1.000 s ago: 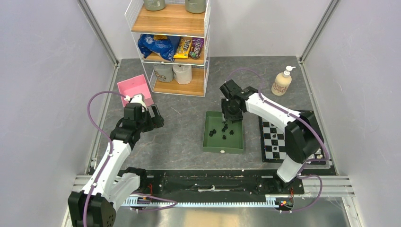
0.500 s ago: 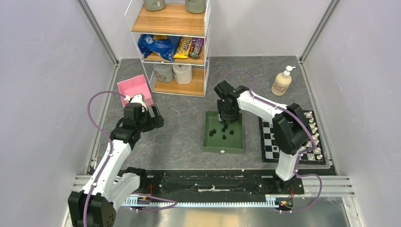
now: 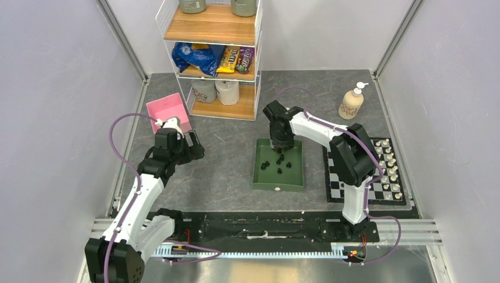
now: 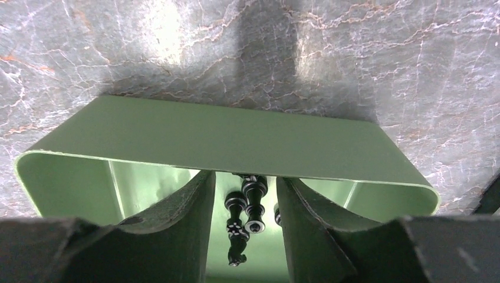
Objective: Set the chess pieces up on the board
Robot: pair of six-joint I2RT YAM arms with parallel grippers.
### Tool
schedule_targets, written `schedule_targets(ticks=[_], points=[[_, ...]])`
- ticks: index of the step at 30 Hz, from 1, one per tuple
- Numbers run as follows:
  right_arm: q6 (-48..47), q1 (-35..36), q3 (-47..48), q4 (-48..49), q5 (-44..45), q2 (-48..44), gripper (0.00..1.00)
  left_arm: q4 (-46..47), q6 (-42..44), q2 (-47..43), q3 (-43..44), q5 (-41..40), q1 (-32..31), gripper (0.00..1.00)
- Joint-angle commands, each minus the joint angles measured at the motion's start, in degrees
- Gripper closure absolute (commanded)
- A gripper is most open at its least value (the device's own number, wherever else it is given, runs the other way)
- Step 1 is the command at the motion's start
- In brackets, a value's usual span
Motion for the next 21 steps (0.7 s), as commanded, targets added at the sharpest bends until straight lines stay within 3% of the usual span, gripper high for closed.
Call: schedule_targets(ticks=[1,8,17,21], points=[[0.83,0.22,0.57,3.76,2.56,-0.02,0.51,1.82,-1.53,0.1,2.47,0.77,-0.03,0.03],[1.04,0.25,0.2,4.85,3.06,0.96,0.58,1.8,-1.49,0.17,2.44,0.77,-0.03,0.04],[0.57,0.22,-0.46,4.4,3.25,0.55,0.55,1.84,-1.43,-0.06,2.39,0.77,-0.03,0.03],[0.35,0.19,-0.35,4.39,3.28,0.65,0.62,1.88,-1.56,-0.02,2.38,0.77,-0.03,0.03]])
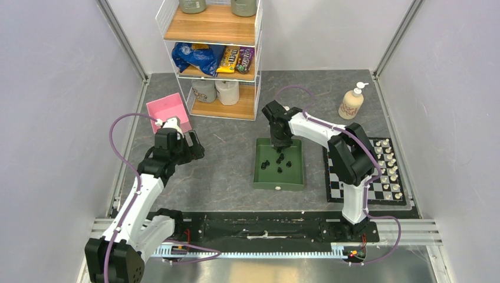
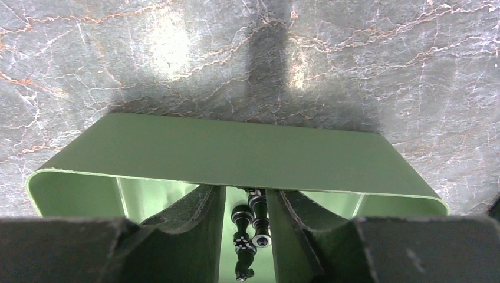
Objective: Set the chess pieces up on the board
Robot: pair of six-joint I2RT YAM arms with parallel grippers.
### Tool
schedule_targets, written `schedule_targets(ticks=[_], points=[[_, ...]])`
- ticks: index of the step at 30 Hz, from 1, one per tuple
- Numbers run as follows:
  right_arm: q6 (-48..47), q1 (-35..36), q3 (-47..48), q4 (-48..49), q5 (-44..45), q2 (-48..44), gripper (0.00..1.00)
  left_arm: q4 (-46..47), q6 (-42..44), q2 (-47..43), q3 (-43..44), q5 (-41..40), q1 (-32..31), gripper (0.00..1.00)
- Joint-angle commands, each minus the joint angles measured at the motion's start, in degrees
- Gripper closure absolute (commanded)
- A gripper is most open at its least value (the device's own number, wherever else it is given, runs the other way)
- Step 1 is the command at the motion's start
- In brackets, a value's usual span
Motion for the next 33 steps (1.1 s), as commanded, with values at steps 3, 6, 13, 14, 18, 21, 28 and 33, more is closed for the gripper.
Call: schedule_targets(ticks=[3,6,13,14,18,21,28,33], points=[[0.01,0.29,0.0,0.79,1.5,0.16,0.65,1.84,-1.49,-0.01,2.34,0.77,-0.03,0.03],[-0.1,0.26,0.0,0.68,1.52,0.0,0.69,1.85,-1.52,-0.1,2.34,0.77,-0.03,0.03],[-0.49,0.25,0.0,0.27,1.01,-0.32,0.79,1.84,-1.51,-0.14,2.28,0.77,-0.03,0.03],[-0.45,0.2,0.07,0.11,0.99,-0.52,0.8,1.82,-1.53,-0.15,2.38,0.77,-0.03,0.03],[-0.34,0.3,0.0,-0.29,0.22,-2.66,0.8,1.84,-1.56,-0.09,2.38,0.77,-0.03,0.03],[-0.19,0.33,-0.12,-0.95,-0.69,-4.96,0.81,1.84,-1.51,-0.09,2.36,0.77,-0.03,0.03],[1.18,0.26,-3.34,-1.54,0.06,-13.44,0.81,1.84,-1.64,0.19,2.39,0.77,-0.03,0.03],[1.9,-1.23,-5.8,-4.52,4.39,-19.72,0.8,1.82,-1.64,0.02,2.32,0.77,-0.03,0.03]])
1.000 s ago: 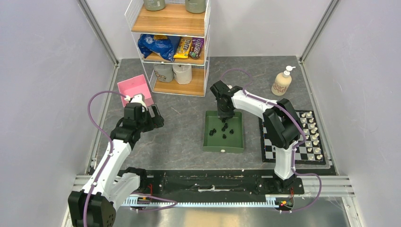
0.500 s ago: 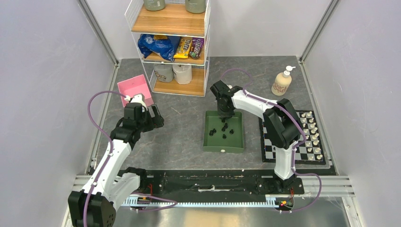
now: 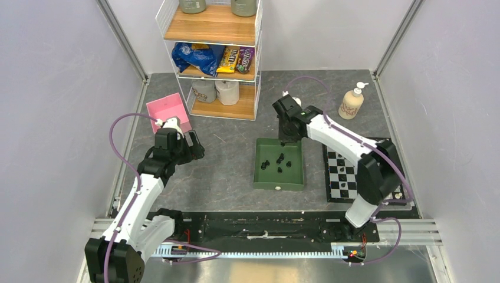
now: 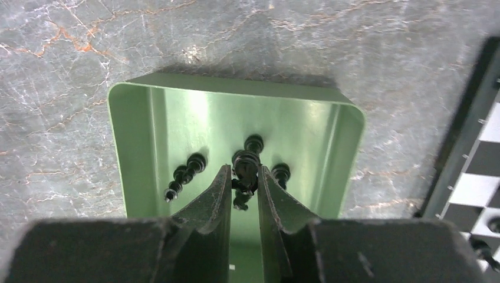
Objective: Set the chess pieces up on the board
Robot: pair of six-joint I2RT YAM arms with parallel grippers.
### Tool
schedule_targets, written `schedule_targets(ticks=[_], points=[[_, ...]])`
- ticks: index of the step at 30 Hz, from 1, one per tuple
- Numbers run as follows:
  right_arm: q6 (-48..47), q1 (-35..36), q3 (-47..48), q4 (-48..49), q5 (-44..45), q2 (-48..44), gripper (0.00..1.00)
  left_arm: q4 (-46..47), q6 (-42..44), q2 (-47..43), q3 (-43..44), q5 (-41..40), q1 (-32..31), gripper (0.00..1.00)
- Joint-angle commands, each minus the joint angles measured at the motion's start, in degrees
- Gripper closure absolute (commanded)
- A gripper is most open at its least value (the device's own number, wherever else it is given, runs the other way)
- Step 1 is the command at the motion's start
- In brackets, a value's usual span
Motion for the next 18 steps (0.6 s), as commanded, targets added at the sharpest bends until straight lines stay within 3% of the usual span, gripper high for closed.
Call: schedule_targets(ticks=[1,8,18], points=[[1.69,-2.14,-3.16,-2.54,4.88,-7.64,0.8,1.84,-1.64,0.08,2.42,0.75,-0.03,0.03],[0.72,-15.16,-10.39,-1.78,3.92,-16.92,0.8,1.83,-1.64,-0.2,2.34,0.75,-0.03,0.04],[-3.07,-29.49,-15.54,2.86,-3.4,-12.29,0.8,1.84,-1.64,-0.18,2.34,1.98,-0.03,0.03]])
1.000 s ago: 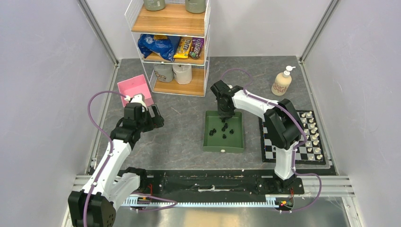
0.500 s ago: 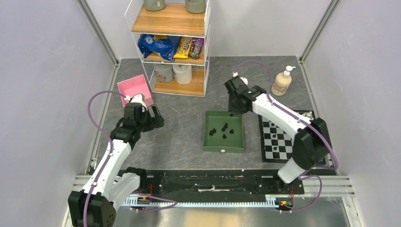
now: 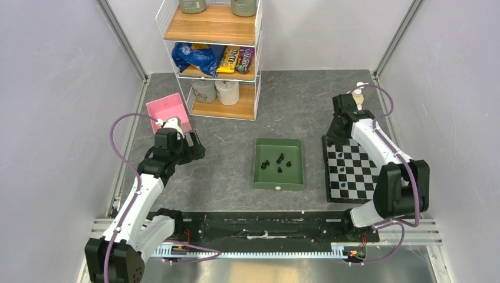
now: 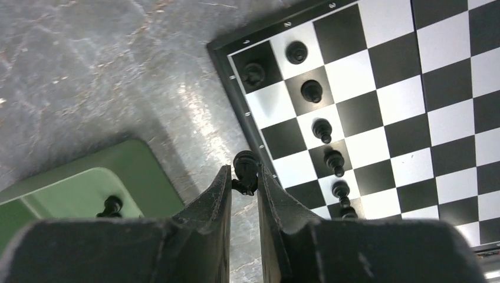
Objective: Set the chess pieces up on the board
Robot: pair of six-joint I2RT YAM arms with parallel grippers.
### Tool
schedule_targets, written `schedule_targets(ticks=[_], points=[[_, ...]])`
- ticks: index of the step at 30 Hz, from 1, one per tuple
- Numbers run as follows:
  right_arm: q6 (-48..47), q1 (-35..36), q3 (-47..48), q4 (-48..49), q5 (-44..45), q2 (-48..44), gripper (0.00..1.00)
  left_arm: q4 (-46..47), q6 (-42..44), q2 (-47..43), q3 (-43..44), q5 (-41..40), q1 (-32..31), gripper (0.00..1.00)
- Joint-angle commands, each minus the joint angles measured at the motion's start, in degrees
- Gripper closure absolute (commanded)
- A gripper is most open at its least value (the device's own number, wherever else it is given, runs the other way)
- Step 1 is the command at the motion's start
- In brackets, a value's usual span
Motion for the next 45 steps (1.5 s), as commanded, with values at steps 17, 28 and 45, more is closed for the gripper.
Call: schedule_targets(ticks=[17,28,45], points=[[-3.7,-8.13,-1.41,8.2,-5.57,10.1,0.79,1.8,-1.48,0.17,2.39,1.03,-0.03,0.04],[-4.28,-8.2,-1.32,8.29,-6.51,11.35,0.69,1.82,-1.51,0.13,2.38,0.93,-0.03,0.03],[-7.22,-8.05,2.72,3.23,-11.34,2.53,0.47,1.8,-1.53,0.21,2.17,0.84,-0.03,0.03]])
